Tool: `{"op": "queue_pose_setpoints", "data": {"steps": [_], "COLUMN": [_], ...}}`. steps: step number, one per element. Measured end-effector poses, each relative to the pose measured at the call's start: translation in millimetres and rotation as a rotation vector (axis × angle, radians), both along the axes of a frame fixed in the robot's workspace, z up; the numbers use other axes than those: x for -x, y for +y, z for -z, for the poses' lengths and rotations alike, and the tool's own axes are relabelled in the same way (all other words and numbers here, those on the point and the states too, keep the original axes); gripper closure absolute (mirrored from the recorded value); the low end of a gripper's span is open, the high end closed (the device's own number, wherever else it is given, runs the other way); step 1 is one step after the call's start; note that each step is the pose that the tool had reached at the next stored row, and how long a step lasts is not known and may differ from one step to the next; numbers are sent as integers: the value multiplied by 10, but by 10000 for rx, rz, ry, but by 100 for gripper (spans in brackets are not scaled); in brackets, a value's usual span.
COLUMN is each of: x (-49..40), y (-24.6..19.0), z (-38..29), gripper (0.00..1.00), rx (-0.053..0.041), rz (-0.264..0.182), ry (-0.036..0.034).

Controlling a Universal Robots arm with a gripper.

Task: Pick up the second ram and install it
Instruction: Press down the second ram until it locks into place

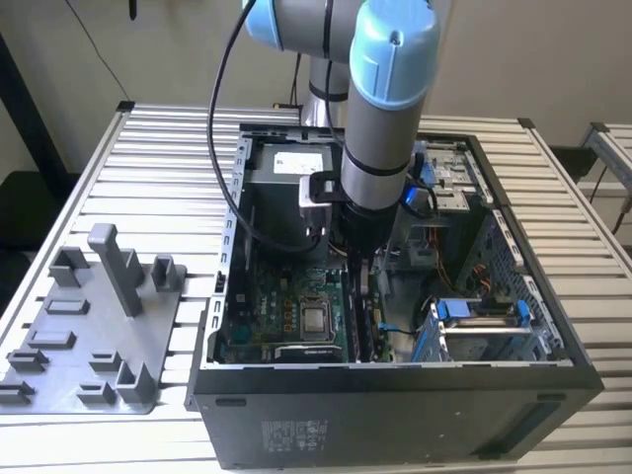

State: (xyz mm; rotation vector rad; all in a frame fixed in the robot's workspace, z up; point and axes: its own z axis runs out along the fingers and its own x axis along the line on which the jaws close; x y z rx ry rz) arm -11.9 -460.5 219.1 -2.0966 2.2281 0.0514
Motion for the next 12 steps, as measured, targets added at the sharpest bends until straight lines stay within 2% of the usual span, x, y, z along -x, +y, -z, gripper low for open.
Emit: {"op": "queue_pose_setpoints", "data": {"steps": [1, 3, 12], "x": [-1, 1, 1], "y": [4, -1, -2], "z": [-29, -128, -538], "gripper": [89, 89, 89], "rx": [-44, -21, -22], "rz": [0, 0, 0], "ry": [-10, -3, -4]}}
